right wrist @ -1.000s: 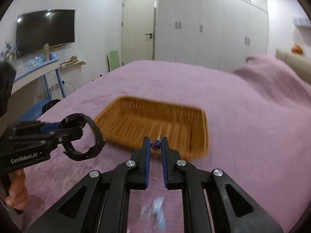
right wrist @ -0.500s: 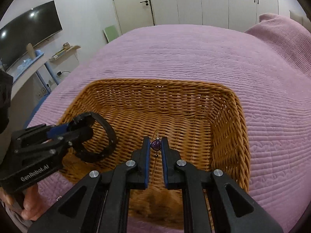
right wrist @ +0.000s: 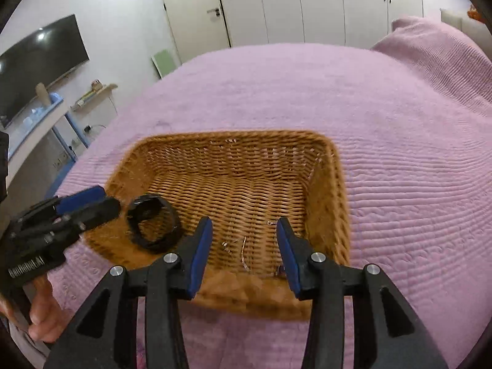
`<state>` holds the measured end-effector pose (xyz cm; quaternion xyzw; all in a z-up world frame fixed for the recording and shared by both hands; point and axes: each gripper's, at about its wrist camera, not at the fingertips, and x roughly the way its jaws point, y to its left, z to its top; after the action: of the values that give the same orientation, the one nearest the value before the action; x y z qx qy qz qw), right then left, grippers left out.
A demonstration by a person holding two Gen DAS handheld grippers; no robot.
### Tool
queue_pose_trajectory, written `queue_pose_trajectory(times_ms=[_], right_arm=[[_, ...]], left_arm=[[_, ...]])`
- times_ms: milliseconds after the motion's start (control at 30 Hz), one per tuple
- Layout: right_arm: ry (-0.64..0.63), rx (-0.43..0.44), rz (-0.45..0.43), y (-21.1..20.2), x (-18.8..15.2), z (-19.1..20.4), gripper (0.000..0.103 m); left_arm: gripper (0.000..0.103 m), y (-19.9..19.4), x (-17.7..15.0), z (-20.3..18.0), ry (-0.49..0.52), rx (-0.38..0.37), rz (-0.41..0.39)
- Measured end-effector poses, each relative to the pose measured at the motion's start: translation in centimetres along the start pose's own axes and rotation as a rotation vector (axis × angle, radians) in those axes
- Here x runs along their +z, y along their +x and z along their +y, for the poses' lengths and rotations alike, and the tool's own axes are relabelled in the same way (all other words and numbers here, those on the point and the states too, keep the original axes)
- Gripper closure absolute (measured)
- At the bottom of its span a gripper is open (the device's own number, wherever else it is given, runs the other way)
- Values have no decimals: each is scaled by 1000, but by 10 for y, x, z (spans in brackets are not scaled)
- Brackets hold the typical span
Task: Organize jewelry
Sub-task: 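Carry both items over the wicker basket and open both tools to drop them, then grasp the clear beaded bracelet with the left tool while the right tool grasps the silver hair clip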
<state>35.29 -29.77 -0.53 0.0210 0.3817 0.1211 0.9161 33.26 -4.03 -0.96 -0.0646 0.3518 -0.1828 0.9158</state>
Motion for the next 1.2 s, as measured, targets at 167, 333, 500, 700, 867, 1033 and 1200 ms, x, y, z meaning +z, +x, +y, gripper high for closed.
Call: queue_pose_trajectory(times_ms=[167, 333, 500, 700, 867, 1033, 1200], right_arm=[[-8, 31, -85, -60, -12, 17, 57], [-36, 82, -168, -121, -35, 39, 57], [-58, 89, -197, -155, -75, 63, 57], [-60, 103, -122, -150, -135, 83, 57], [-23, 131, -11, -124, -177, 86, 57], [34, 134, 65, -102, -199, 86, 61], [128, 96, 90, -85, -208, 67, 61]], left_arm=[[50, -73, -9, -12, 2, -47, -100], [50, -138, -32, -27, 46, -90, -178], [50, -188, -71, -27, 50, -80, -198], [50, -196, -121, -2, -13, -48, -140], [50, -172, -157, 18, -65, -11, -57], [50, -132, -170, 33, -102, 37, 21], [50, -101, -174, 41, -139, 44, 73]])
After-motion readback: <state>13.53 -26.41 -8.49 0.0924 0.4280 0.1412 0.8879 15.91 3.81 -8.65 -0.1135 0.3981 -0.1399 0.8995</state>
